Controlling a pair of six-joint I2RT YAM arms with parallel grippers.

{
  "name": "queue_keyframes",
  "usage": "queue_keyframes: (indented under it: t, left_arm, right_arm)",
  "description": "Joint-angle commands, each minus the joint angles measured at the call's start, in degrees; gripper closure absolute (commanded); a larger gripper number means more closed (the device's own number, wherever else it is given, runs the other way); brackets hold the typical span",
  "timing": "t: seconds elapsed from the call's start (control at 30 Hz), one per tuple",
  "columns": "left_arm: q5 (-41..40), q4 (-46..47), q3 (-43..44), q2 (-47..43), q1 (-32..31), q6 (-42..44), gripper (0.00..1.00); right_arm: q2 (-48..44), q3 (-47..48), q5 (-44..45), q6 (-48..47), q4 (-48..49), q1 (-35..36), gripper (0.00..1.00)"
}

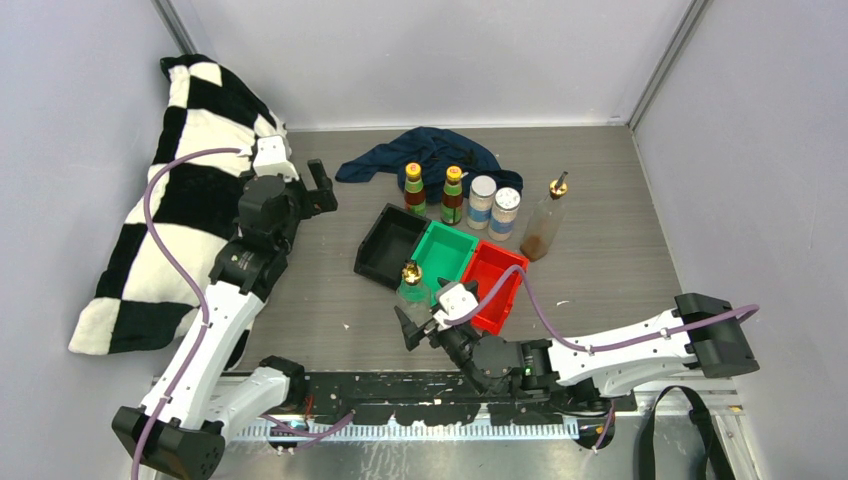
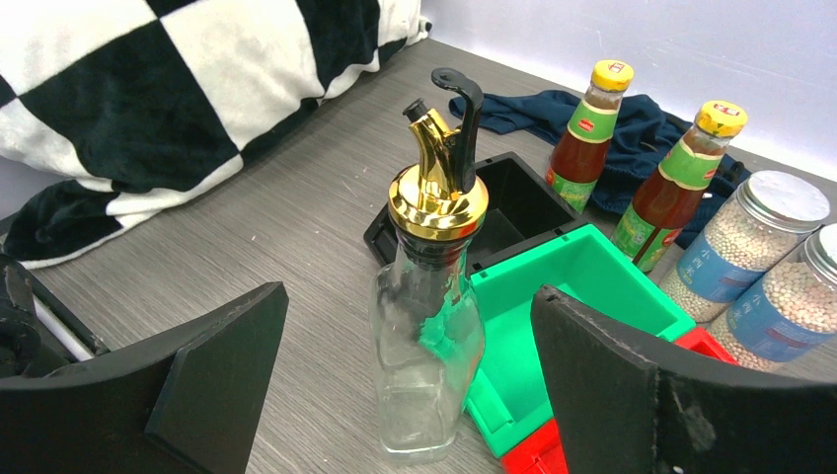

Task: Organize the condiment bottles
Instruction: Pick up the bottle from the center of the board.

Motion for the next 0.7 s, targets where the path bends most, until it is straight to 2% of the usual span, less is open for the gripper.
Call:
queue_keyframes:
  t: [0.0, 0.67]
  left_arm:
    - [1.0, 1.2, 0.2, -0.8, 0.5, -1.0, 0.0]
    - [2.1, 1.2, 0.4, 0.5, 1.9, -1.7, 0.0]
  right_arm:
    - [-0.5, 2.0, -2.3, 3.9, 0.2, -1.3, 0.0]
    - [0.7, 1.9, -14.9, 10.9, -1.7, -12.1, 0.0]
